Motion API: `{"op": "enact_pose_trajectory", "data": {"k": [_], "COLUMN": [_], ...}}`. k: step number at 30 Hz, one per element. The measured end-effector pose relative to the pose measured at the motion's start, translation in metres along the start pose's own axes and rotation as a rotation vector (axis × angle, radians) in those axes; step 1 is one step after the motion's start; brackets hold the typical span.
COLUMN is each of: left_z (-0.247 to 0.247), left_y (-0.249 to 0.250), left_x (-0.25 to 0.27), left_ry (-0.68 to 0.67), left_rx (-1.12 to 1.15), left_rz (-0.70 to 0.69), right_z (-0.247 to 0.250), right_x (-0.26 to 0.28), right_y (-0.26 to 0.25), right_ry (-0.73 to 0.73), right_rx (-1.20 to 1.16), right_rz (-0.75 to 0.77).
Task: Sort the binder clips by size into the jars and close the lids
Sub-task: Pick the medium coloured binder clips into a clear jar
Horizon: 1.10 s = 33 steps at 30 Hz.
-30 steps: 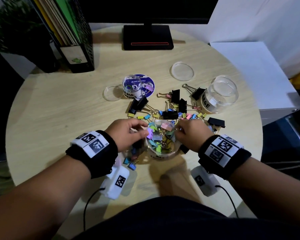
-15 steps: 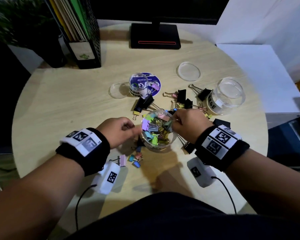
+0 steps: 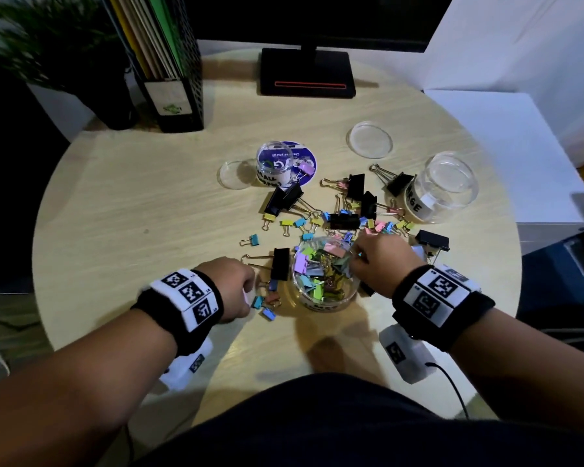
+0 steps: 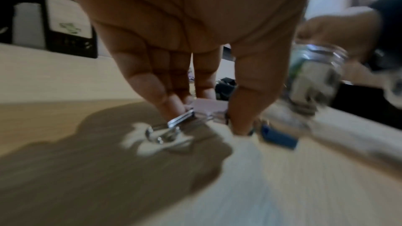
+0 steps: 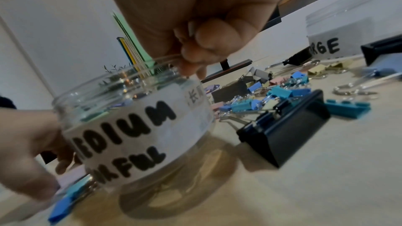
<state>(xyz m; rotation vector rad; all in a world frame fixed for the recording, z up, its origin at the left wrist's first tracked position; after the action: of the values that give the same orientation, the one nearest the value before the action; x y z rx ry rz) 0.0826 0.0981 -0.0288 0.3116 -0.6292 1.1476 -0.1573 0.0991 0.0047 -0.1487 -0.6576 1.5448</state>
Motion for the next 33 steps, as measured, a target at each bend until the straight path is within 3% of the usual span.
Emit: {"op": "enact_pose_trajectory", "data": {"k": [4, 7, 9, 19, 24, 27, 29, 33], "left_z": [0.021, 0.044, 0.056, 0.056, 0.057, 0.058, 0.056, 0.044], "left_y": [-0.001, 0.014, 0.030, 0.087, 0.067, 0.049, 0.044, 0.045], "left_x": [0.001, 0.006, 0.011, -0.004, -0.007, -0.015, -0.019, -0.023], "left_ry": [0.166, 0.313, 0.335, 0.361, 0.437, 0.283, 0.191, 0.151], "left_rx": [0.182, 0.357, 0.419, 0.017, 0.192, 0.129, 0.128, 0.272], "left_rz": [0.039, -0.064, -0.131, -0.396, -0.235, -0.101, -0.082, -0.069], "right_z": [-0.011, -0.018, -0.021, -0.003, -0.002, -0.008, -0.013, -0.021], "right_x": [0.007, 0.012, 0.015, 0.009, 0.013, 0.016, 0.018, 0.019], "right_y": [0.010, 0.015, 0.015, 0.032, 0.048, 0.055, 0.056, 0.052], "right_ry": [-0.049, -0.056, -0.057, 0.106, 0.100, 0.022, -0.035, -0.037], "right_rx": [-0.038, -0.075, -0.111, -0.289, -0.215, -0.101, -0.062, -0.065], "right_rz": [0.009, 0.006, 0.015, -0.134, -0.116, -0.134, -0.146, -0.087]}}
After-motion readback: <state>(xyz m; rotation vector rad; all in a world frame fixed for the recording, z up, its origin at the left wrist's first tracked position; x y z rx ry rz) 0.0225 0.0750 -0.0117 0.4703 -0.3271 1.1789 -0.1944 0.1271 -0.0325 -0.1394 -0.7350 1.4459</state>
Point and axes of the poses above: each hand's wrist, its own x-axis away from the middle knuckle, its own z-axis out of the back of the hand, y = z × x, the point moved 1 cm from there along -x, towards the middle knuckle, and after that the axes turned 15 degrees about -x, right-handed, at the moved point
